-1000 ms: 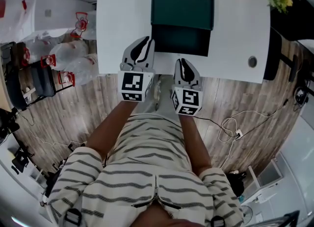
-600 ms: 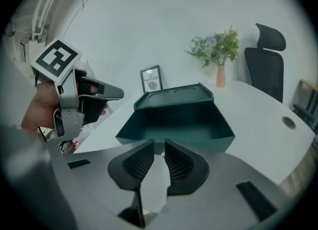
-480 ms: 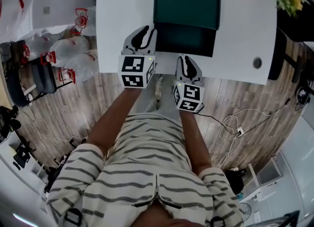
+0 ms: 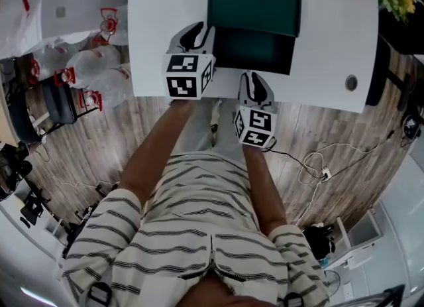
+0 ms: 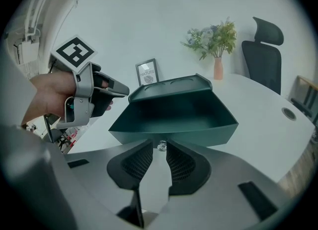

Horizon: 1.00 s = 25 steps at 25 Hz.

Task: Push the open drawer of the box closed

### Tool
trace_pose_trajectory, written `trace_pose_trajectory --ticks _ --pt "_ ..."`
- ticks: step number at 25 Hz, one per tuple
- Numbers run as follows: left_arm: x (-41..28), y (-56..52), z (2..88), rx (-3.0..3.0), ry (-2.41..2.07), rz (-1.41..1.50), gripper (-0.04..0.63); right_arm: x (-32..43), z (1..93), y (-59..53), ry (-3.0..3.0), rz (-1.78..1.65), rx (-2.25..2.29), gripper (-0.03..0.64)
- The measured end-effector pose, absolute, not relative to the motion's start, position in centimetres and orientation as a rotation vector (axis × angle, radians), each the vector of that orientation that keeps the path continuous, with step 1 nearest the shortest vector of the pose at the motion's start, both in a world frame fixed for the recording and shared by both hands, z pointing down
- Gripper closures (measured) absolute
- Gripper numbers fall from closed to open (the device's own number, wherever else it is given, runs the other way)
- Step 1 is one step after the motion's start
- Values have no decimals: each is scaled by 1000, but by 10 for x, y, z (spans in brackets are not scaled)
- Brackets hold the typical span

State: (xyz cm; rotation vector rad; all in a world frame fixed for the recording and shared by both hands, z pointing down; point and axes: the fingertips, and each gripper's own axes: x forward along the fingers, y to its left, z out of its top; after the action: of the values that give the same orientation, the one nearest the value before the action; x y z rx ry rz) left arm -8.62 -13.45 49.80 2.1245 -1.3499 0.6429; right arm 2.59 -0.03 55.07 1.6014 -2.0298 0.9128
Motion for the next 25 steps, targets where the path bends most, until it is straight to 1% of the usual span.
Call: trace_pose_trajectory --ticks 11,16,25 --pt "-88 -150 514 2044 -1299 650 515 25 557 3 -2022 931 1588 522" --pt "-84 -153 518 2047 -1266 701 541 24 560 2 -2022 936 1581 522" --pt "-83 -153 518 2000 -1206 724 543 24 564 0 -2009 945 1580 522"
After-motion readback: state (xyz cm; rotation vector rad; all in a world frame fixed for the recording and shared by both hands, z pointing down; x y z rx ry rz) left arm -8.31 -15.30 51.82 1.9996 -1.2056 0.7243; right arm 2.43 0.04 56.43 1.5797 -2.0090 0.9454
